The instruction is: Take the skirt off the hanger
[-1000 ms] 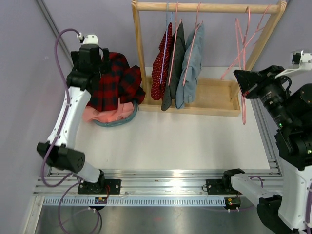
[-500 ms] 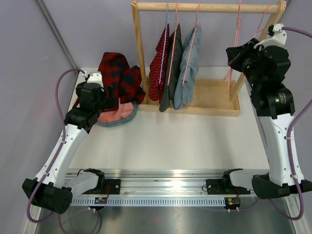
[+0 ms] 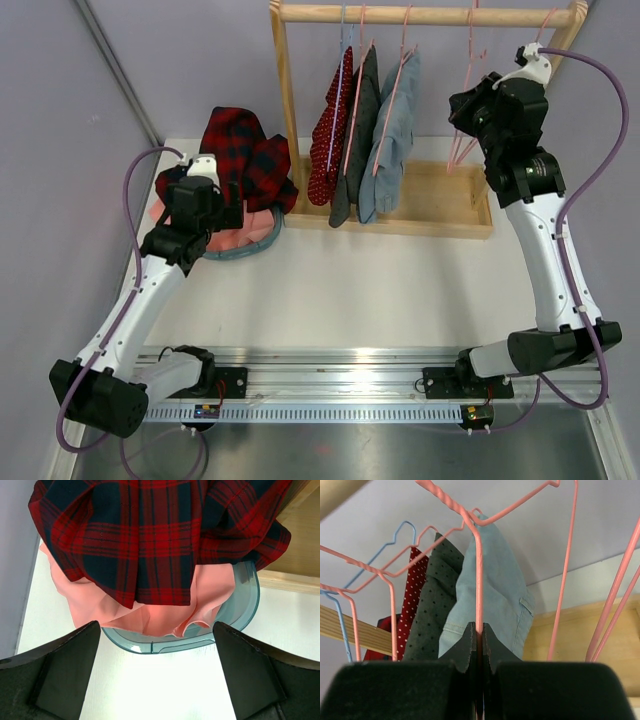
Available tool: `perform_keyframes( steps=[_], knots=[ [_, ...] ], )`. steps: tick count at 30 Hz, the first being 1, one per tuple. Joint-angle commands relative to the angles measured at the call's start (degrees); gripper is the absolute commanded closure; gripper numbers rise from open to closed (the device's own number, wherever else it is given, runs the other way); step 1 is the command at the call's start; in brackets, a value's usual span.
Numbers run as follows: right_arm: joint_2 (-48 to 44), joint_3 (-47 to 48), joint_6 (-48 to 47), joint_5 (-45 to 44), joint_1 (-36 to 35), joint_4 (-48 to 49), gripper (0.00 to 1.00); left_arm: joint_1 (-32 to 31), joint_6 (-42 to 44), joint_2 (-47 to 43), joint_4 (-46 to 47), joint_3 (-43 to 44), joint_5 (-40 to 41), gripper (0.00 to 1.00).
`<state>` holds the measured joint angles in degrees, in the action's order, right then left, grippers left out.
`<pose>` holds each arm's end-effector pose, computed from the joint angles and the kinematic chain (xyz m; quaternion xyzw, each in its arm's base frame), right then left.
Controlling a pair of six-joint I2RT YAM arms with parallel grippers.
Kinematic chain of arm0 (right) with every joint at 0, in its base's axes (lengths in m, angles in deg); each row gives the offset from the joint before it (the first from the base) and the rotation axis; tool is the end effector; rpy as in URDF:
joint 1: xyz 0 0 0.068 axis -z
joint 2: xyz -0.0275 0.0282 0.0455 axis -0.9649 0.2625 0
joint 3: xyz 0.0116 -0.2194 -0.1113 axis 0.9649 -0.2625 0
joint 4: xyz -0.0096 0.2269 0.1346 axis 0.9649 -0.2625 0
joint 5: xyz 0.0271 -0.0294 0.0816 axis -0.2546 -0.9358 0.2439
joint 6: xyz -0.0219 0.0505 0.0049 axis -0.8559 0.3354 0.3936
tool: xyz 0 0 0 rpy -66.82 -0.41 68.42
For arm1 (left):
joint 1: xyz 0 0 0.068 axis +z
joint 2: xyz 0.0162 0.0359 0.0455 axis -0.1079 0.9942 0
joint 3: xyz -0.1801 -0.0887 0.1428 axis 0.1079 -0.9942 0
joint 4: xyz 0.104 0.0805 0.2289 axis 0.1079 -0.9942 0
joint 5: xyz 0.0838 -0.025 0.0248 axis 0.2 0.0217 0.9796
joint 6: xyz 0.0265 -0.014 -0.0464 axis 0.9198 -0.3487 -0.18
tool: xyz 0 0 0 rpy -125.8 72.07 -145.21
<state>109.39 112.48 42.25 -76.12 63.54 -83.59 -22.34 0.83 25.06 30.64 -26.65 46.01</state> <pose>0.2992 0.0529 0.4844 0.1556 0.7179 0.1570 0.6601 0.2445 -0.0576 0.3176 -0.0246 0.8682 0.0440 0.4936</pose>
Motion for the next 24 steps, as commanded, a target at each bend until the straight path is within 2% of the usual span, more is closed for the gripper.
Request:
perform_keyframes(
  steps=[1, 4, 5, 6, 9, 13, 19, 24],
  knots=[
    [-4.1, -2.3, 1.4, -2.0, 0.0, 2.5, 1.0, -0.3, -0.8, -0.9, 3.6, -0.4, -1.3, 0.01],
    [-7.0, -4.8, 1.5, -2.7, 0.0, 0.8, 1.0, -0.4, -0.8, -1.0, 3.6, -0.5, -1.8, 0.01],
    [-7.6, -5.0, 1.3, -2.9, 0.0, 0.0, 0.73, -0.4, -0.8, -1.0, 3.5, -0.5, -1.8, 0.01],
    [-8.5, -4.9, 0.9, -2.8, 0.0, -0.6, 0.53, -0.4, -0.8, -1.0, 3.6, -0.6, -1.9, 0.01],
    [-10.0, -3.3, -0.6, -3.9, 0.1, -3.5, 0.05, -0.7, -0.8, -1.2, 3.6, -0.7, -1.8, 0.01],
    [-11.6, -0.8, -1.5, -0.1, 0.0, -2.2, 0.03, -0.9, -0.8, -1.5, 3.5, -0.9, -1.8, 0.01],
    [-4.8, 9.7, 0.7, 20.8, -0.2, -1.1, 0.05, -1.1, -0.8, -1.4, 3.5, -0.9, -1.8, 0.01],
    [1.9, 13.7, 2.3, 24.7, -0.8, -0.9, 0.06, -1.3, -0.7, -1.5, 3.3, -1.2, -1.5, 0.01]
  ],
)
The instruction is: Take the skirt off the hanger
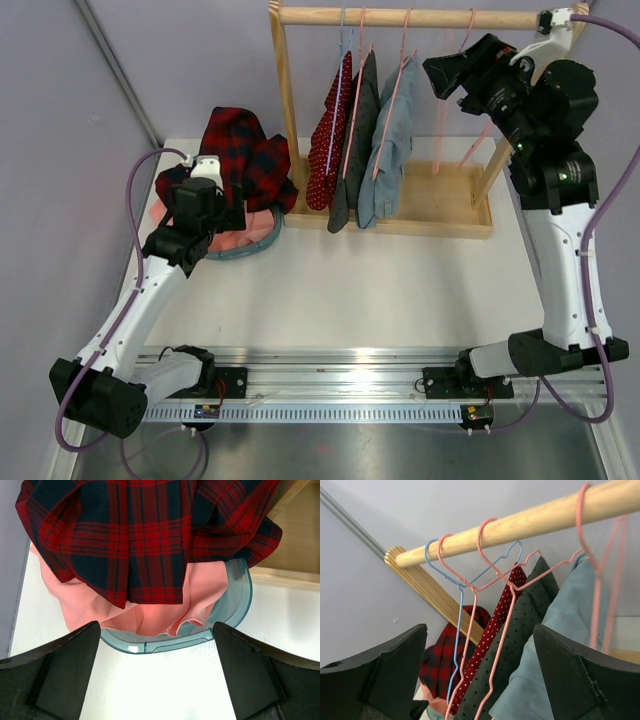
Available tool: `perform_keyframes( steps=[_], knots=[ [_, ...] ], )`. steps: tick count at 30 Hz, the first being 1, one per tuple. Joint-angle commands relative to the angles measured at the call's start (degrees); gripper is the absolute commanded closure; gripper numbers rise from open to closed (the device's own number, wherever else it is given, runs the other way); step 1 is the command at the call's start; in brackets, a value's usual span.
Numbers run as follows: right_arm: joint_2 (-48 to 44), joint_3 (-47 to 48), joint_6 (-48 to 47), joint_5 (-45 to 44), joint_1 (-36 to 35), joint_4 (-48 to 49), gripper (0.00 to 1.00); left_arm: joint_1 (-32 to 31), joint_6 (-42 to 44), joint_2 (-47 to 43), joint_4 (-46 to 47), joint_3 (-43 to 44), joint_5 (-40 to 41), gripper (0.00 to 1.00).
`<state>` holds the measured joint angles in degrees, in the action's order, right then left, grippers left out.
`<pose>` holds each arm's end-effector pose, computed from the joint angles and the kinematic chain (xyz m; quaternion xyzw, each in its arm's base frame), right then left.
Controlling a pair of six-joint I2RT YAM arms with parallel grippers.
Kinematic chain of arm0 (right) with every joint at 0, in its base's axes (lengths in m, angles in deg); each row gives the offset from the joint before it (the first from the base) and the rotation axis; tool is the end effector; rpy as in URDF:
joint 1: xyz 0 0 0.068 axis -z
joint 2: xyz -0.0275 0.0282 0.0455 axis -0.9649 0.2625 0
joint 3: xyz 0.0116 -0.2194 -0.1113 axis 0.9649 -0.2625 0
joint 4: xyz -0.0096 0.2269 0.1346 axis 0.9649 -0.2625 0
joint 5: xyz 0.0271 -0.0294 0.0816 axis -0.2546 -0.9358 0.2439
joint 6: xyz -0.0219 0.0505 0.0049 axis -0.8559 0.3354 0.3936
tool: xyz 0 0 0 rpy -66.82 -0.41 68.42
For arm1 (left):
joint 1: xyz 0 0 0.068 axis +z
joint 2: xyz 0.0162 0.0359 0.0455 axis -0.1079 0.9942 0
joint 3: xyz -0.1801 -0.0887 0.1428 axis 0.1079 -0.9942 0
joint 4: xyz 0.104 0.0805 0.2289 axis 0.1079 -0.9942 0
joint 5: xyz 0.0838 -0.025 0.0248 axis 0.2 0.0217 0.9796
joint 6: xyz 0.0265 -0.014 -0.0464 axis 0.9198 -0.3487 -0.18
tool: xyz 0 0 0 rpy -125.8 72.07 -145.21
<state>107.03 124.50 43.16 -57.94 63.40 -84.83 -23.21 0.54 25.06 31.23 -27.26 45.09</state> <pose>0.2447 0.0548 0.5555 0.0372 0.6521 0.2940 0.6978 0.2441 -0.0620 0.3148 -0.0164 0.8693 0.0321 0.4930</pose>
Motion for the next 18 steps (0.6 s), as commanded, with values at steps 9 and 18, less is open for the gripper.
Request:
perform_keyframes(
  steps=[9, 18],
  knots=[
    [10.2, 1.1, 2.0, 7.1, -3.3, 0.8, 0.1, -0.6, -0.1, -1.7, 2.8, -0.7, -0.1, 0.01],
    [12.4, -3.6, 2.5, 6.6, -5.3, 3.0, 0.26, -0.7, 0.1, -1.9, 2.6, -0.8, -0.2, 0.01]
  ],
)
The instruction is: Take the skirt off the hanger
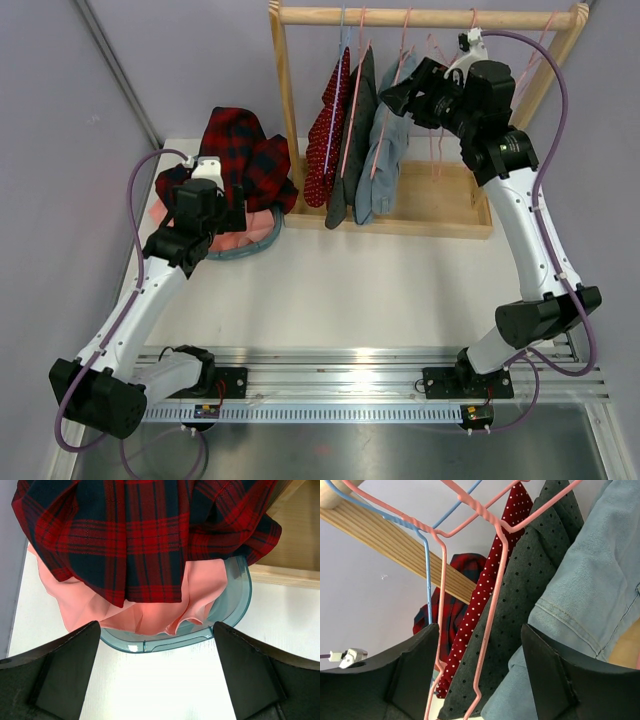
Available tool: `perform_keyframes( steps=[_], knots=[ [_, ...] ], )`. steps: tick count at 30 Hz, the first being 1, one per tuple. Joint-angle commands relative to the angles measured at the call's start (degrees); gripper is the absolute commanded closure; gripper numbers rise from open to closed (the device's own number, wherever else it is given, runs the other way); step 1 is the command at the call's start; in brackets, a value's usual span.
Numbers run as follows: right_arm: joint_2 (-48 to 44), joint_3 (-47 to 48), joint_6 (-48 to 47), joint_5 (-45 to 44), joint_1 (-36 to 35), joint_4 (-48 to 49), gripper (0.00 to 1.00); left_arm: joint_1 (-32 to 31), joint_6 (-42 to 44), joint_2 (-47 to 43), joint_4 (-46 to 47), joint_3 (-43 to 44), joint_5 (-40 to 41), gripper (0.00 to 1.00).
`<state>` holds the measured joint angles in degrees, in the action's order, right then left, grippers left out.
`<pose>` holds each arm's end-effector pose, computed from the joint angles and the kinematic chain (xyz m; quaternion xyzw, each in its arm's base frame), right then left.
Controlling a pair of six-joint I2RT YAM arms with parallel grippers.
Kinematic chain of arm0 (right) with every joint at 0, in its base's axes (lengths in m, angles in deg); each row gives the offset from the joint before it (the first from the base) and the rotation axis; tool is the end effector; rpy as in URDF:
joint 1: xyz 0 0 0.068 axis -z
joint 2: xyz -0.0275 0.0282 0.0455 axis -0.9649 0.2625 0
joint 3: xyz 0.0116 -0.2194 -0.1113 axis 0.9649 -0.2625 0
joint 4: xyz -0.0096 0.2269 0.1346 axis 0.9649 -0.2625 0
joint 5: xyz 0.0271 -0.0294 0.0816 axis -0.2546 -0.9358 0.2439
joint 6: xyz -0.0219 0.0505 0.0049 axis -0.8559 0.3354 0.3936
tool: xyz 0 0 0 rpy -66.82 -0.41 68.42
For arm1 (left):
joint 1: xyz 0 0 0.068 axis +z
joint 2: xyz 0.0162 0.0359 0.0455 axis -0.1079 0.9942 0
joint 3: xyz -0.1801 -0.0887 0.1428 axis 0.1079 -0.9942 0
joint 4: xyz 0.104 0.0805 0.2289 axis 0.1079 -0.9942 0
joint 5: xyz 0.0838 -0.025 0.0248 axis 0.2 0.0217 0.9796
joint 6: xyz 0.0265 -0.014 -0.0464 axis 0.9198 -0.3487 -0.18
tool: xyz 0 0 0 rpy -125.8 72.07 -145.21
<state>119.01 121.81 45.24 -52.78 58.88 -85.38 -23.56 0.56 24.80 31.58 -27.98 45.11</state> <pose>0.3277 0.1025 0.4821 0.0110 0.7461 0.3340 0.5759 0.2431 -0.0633 0.3121 -0.0135 0.8698 0.0311 0.4923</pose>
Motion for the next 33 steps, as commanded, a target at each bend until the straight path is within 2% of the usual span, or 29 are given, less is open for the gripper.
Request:
perform_keyframes(
  steps=[1, 6, 9, 10, 11, 12, 13, 17, 20, 23, 27, 28, 30, 33],
  knots=[
    [0.6, -1.3, 0.6, 1.4, -0.9, 3.9, 0.27, -0.3, 0.1, -1.7, 2.4, 0.0, -0.3, 0.01],
    [1.6, -2.9, 1.3, 1.7, -1.6, 5.3, 0.37, -0.3, 0.1, -1.8, 2.3, -0.1, -0.4, 0.01],
    [2.3, -2.8, 1.4, 1.8, -1.9, 5.5, 0.48, -0.3, 0.1, -1.9, 2.2, -0.2, -0.4, 0.01],
    [2.5, -2.8, 1.5, 1.8, -1.9, 5.6, 0.55, -0.4, 0.1, -1.9, 2.3, -0.3, -0.4, 0.01],
    [2.6, -2.7, 1.6, 1.8, -1.9, 5.6, 0.75, -0.4, 0.1, -1.9, 2.3, -0.3, -0.4, 0.01],
    [2.6, -2.3, 1.5, 1.7, -1.9, 5.5, 0.89, -0.4, 0.2, -1.9, 2.3, -0.4, -0.4, 0.01],
    [2.5, -2.0, 1.5, 1.6, -1.9, 5.4, 0.99, -0.4, 0.2, -1.9, 2.3, -0.4, -0.3, 0.01],
    [0.8, 0.8, 0.0, 0.8, -2.0, 3.0, 1.0, -1.3, 1.3, -2.3, 2.4, 0.1, -0.2, 0.01],
    [-1.0, 6.1, -1.9, -0.3, -1.9, -0.6, 1.0, -4.3, 2.6, -1.6, 1.0, 4.4, 1.0, 0.01],
    [-3.7, 7.5, -2.4, -0.7, -1.9, -2.6, 1.0, -11.2, 5.1, 0.4, -0.3, 12.4, 4.9, 0.01],
    [-9.6, 4.7, -1.7, -0.5, -1.9, -3.0, 1.0, -23.0, 7.8, 3.7, -2.3, 24.8, 4.4, 0.01],
    [-10.8, 3.9, -1.4, -0.7, -1.9, -3.1, 1.0, -25.1, 8.5, 4.2, -2.2, 28.5, 3.3, 0.01],
    [-13.7, 1.9, -0.7, -0.7, -1.9, -3.3, 1.0, -30.5, 10.4, 4.6, -0.6, 29.8, -2.6, 0.01],
    [-17.5, -0.2, 0.9, 0.5, -1.9, -4.0, 1.0, -36.0, 10.9, 2.9, 6.2, 25.0, -15.3, 0.01]
  ],
)
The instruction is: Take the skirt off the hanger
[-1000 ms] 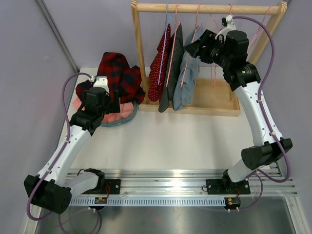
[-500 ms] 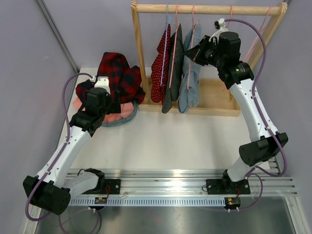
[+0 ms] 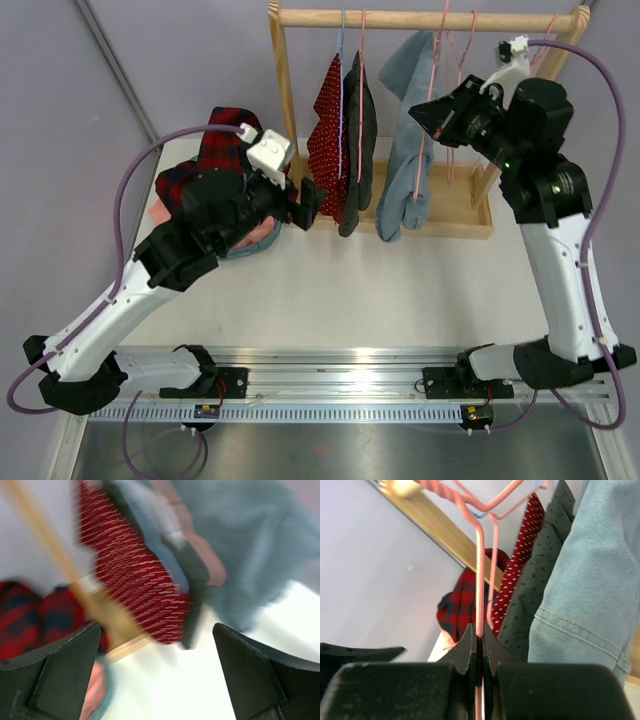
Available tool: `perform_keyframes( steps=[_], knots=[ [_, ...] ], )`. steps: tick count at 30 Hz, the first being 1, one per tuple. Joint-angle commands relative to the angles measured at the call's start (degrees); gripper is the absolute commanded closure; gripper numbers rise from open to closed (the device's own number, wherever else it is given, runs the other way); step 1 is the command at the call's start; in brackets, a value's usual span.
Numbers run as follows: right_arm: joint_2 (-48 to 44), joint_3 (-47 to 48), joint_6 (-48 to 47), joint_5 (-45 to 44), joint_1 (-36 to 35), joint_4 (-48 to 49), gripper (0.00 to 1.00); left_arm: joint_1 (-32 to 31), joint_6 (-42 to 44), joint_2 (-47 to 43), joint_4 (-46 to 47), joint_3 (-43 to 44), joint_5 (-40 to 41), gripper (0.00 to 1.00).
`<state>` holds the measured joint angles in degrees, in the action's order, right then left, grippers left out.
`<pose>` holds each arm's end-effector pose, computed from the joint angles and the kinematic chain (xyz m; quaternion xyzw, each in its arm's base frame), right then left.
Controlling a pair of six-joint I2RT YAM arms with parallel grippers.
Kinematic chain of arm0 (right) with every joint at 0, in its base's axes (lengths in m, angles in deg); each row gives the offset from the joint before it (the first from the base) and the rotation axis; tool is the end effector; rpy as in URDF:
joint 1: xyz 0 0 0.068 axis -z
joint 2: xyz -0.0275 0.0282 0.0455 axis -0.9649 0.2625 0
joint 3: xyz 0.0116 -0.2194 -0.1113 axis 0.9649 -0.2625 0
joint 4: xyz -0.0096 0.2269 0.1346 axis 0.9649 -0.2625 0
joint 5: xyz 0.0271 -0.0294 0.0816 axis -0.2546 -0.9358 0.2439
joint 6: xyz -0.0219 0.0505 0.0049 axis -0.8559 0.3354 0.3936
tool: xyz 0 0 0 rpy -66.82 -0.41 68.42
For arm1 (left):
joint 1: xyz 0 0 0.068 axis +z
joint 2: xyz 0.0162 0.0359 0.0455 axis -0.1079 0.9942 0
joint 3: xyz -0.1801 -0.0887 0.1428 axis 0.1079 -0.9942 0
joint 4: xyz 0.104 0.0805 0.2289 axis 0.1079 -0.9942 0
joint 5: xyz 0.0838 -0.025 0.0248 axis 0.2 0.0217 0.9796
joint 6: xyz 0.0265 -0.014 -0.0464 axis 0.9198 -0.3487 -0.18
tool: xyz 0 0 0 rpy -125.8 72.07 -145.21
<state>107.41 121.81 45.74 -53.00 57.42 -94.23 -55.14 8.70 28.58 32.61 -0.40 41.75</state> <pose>0.2482 0.0866 0.5225 0.0022 0.7304 0.3479 0.5877 0.1657 -0.1750 0.4598 0.2256 0.7184 -0.1824 0.6323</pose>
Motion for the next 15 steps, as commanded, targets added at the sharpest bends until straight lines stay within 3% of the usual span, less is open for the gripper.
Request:
perform_keyframes(
  steps=[1, 7, 15],
  knots=[
    [-6.9, -0.6, 1.5, 1.3, -0.4, 4.5, 1.0, -6.1, 2.9, -1.3, 10.2, -4.6, -14.3, 0.01],
    [-14.1, -4.7, 6.6, 4.9, -0.5, 4.0, 1.0, -15.3, -2.9, 0.0, 26.5, -17.2, -17.8, 0.01],
    [-19.8, -5.3, 8.8, 5.8, -0.5, 1.6, 1.0, -21.1, -6.5, 8.7, 34.7, -14.6, -22.7, 0.01]
  ],
)
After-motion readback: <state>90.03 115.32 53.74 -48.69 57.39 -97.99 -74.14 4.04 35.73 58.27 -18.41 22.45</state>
